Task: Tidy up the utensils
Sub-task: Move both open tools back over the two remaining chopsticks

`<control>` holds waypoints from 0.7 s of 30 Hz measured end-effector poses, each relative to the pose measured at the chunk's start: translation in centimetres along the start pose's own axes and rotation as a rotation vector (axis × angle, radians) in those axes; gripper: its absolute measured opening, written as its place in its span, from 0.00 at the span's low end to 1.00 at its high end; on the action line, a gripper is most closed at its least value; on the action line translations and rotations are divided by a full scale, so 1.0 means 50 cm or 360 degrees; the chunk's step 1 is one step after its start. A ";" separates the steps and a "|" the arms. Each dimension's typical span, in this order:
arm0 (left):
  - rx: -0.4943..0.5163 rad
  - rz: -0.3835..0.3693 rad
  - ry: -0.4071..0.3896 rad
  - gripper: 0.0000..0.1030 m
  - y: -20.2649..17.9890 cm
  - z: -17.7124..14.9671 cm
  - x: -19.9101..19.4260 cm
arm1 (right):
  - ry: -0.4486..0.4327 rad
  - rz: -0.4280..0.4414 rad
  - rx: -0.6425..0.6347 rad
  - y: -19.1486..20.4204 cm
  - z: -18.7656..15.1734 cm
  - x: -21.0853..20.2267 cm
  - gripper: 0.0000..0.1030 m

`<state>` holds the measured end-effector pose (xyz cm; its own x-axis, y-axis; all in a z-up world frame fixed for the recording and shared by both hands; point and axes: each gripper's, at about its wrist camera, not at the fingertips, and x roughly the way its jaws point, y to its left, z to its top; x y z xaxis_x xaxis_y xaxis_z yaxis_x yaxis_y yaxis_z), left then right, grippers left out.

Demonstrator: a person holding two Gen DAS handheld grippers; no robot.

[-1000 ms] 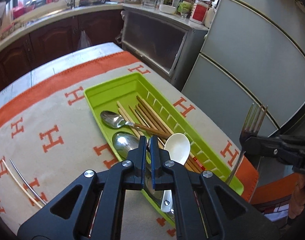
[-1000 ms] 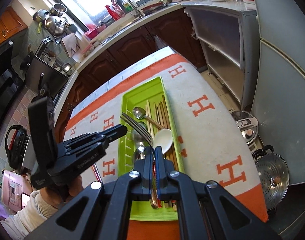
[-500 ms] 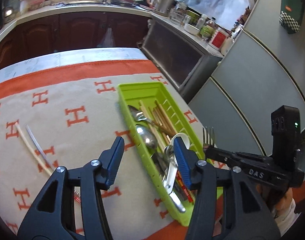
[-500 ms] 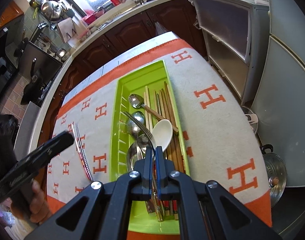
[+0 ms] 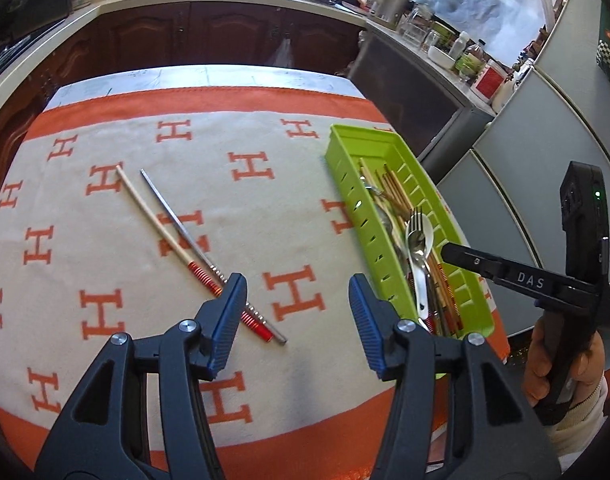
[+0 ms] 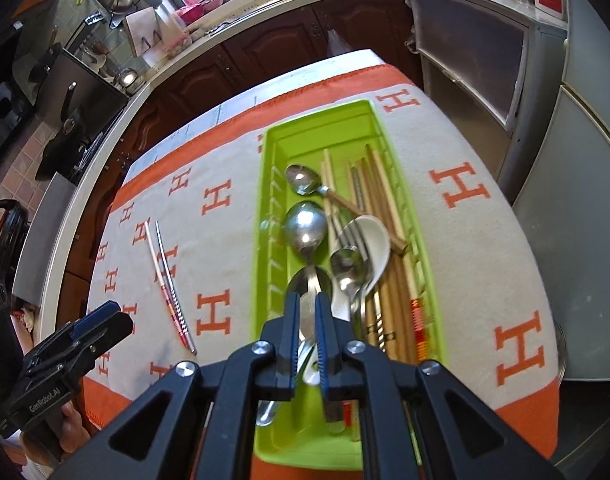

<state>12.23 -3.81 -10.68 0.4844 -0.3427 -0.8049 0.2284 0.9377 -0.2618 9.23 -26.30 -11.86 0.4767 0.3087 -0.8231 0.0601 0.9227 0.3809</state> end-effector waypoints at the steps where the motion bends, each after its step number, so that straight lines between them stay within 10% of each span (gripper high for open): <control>1: -0.0006 0.0004 -0.0002 0.48 0.005 -0.003 -0.004 | 0.0008 0.0001 -0.0001 0.005 -0.003 0.001 0.07; 21: -0.0103 0.0066 -0.0019 0.49 0.083 -0.070 -0.082 | 0.0083 -0.0009 -0.0157 0.128 -0.043 0.007 0.07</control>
<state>8.21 1.70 -10.33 0.5025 -0.3038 -0.8094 0.1532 0.9527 -0.2625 7.91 -19.80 -10.64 0.4301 0.3128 -0.8469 -0.0252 0.9418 0.3351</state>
